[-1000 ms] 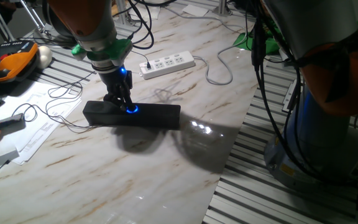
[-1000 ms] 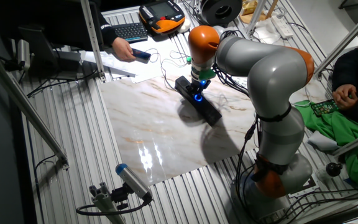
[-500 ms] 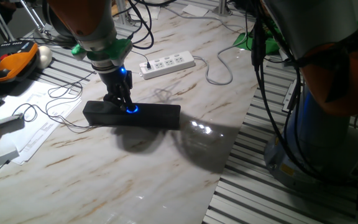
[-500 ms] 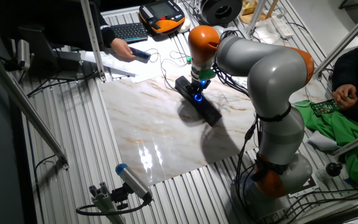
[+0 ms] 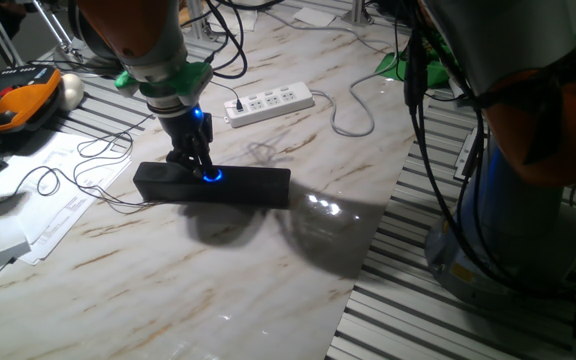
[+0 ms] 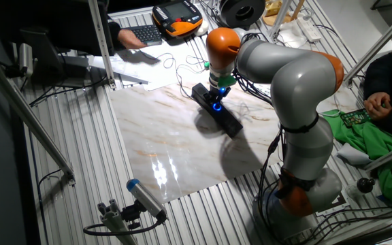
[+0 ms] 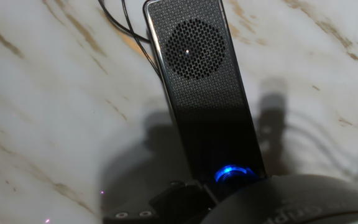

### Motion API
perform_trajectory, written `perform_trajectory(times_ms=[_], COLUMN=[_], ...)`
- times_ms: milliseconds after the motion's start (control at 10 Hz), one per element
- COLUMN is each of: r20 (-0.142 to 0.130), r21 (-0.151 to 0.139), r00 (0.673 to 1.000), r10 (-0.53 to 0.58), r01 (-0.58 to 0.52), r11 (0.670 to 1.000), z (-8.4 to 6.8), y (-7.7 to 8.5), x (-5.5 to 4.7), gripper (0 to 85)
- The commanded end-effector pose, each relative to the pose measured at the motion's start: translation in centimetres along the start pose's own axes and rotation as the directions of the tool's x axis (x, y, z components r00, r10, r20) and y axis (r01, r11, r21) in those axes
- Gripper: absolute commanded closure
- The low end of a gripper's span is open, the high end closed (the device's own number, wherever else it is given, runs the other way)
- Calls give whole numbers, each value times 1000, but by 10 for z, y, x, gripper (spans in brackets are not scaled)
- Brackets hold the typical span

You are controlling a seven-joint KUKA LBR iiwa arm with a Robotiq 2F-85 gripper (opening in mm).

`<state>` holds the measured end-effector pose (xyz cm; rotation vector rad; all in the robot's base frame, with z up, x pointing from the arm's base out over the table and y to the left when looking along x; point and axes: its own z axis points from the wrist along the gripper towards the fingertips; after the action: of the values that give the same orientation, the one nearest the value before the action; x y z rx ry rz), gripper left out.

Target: Turn the knob to increase the volume of the speaker

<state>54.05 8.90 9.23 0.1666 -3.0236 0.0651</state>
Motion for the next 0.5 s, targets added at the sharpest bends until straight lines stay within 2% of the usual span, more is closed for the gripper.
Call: perform_trajectory(times_ms=[0, 400], r20=[0, -5], r21=[0, -5], r00=[1000, 1000], r10=[-1, 4], r01=[1, -4], r11=[1000, 1000], z=[0, 0], y=[0, 0], x=[0, 0], gripper=[510, 510])
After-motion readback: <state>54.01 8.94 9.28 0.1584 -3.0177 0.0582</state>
